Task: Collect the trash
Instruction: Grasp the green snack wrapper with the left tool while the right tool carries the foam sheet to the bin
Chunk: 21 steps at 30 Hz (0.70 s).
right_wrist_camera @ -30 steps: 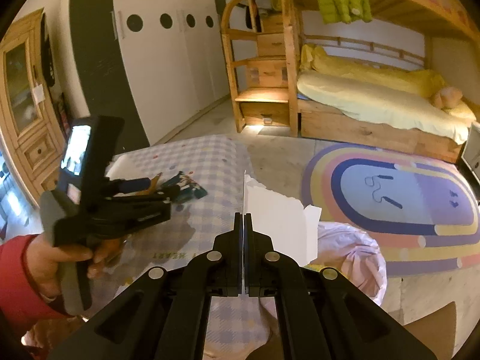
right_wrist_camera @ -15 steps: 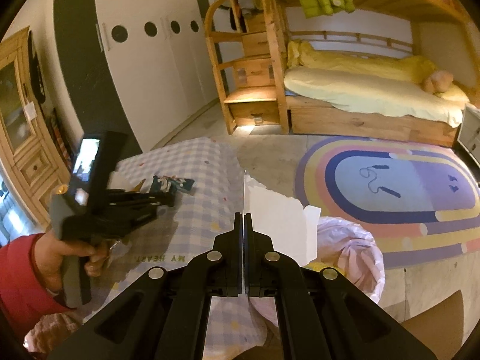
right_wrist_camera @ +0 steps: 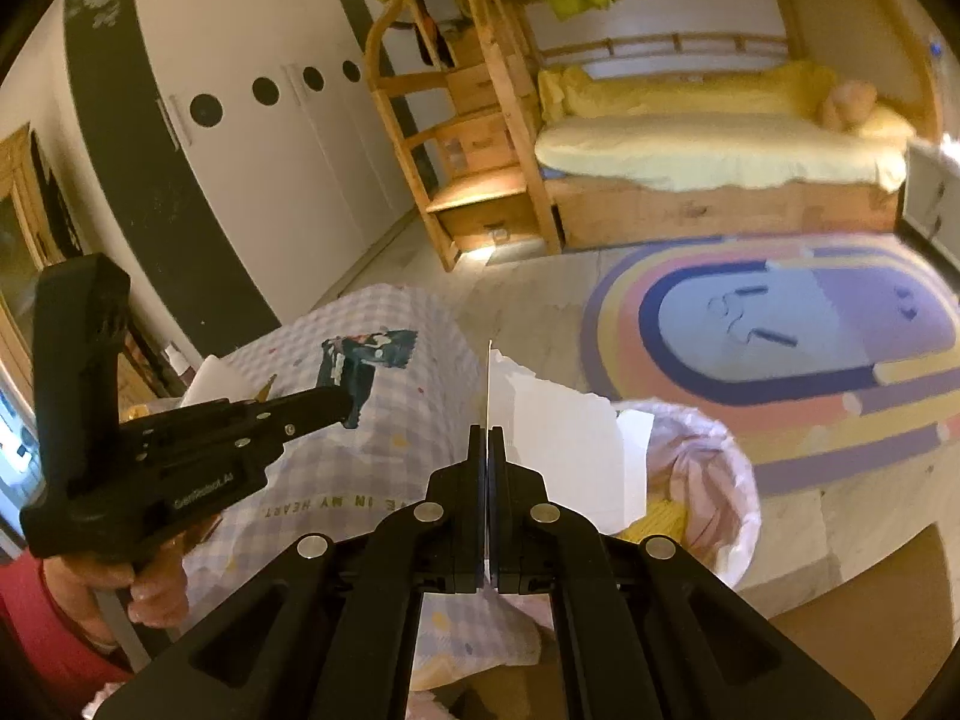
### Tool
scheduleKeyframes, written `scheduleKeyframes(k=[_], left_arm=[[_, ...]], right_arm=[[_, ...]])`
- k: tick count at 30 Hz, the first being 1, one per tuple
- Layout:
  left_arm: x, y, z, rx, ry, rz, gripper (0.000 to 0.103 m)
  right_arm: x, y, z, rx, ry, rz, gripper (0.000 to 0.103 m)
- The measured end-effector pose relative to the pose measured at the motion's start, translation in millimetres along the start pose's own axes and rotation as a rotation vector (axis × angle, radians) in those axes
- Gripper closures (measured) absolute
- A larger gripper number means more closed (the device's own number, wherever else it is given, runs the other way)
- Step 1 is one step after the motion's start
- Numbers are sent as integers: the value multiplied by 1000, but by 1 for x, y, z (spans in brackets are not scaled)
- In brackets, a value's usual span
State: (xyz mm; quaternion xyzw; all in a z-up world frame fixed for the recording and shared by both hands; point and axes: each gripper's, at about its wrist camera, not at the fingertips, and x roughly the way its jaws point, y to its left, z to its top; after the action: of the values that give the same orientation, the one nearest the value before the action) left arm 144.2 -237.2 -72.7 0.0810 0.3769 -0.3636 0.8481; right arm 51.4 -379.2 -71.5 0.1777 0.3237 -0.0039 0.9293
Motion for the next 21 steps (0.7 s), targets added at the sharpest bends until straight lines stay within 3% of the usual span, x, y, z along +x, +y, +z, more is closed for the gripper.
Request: scheduleKeyframes(k=[7, 10, 21], left_arm=[[11, 6, 4, -5, 12, 14, 96], [17, 6, 4, -1, 26, 11, 96], [35, -39, 2, 92, 63, -73, 95]], right_arm=[[44, -11, 0, -3, 51, -21, 97], [48, -18, -1, 16, 53, -51, 81], [-28, -35, -2, 53, -105, -154, 80]])
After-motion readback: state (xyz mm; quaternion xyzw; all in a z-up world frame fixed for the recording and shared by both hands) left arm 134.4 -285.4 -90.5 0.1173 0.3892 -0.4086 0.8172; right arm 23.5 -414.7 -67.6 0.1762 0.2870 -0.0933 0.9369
